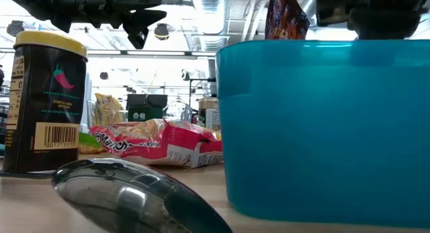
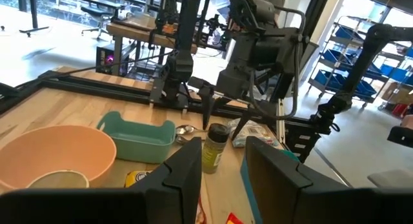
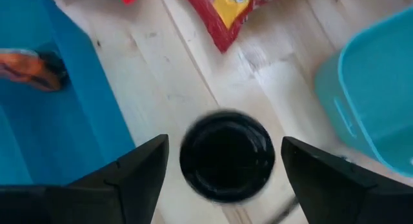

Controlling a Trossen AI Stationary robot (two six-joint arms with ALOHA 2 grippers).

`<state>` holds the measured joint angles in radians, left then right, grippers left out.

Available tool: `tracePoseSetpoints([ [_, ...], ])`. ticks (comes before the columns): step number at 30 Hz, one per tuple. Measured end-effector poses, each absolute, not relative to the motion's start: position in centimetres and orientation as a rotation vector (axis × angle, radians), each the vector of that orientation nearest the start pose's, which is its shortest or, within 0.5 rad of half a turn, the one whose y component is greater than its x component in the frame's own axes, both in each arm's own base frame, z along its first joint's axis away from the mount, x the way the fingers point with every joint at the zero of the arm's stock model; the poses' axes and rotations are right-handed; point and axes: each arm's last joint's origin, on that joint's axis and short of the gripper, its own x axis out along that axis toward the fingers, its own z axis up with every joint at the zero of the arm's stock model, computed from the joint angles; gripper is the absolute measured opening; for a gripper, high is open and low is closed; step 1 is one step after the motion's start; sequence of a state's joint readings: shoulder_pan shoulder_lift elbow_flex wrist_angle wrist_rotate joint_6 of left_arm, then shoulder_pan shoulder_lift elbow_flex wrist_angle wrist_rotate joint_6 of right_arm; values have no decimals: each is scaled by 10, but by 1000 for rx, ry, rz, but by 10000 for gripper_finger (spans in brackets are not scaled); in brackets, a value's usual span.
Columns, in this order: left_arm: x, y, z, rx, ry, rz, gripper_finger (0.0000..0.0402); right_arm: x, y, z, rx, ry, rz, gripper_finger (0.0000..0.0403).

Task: Pick & Place Food Item
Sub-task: Put the black seasoning bottle into the blue bin

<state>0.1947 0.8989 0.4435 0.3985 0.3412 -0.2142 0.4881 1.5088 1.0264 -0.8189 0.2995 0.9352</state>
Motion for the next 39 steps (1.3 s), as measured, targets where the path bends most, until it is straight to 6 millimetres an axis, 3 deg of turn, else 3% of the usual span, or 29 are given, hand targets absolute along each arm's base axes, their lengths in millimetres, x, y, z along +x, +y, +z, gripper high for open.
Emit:
tracePoseSetpoints([
  [14, 195, 29, 250, -231, 78, -139, 115, 249, 122, 195, 247, 1208, -462, 291],
  [39, 195, 29, 250, -231, 80, -139, 115, 247, 122, 197, 280, 1239, -432, 271],
])
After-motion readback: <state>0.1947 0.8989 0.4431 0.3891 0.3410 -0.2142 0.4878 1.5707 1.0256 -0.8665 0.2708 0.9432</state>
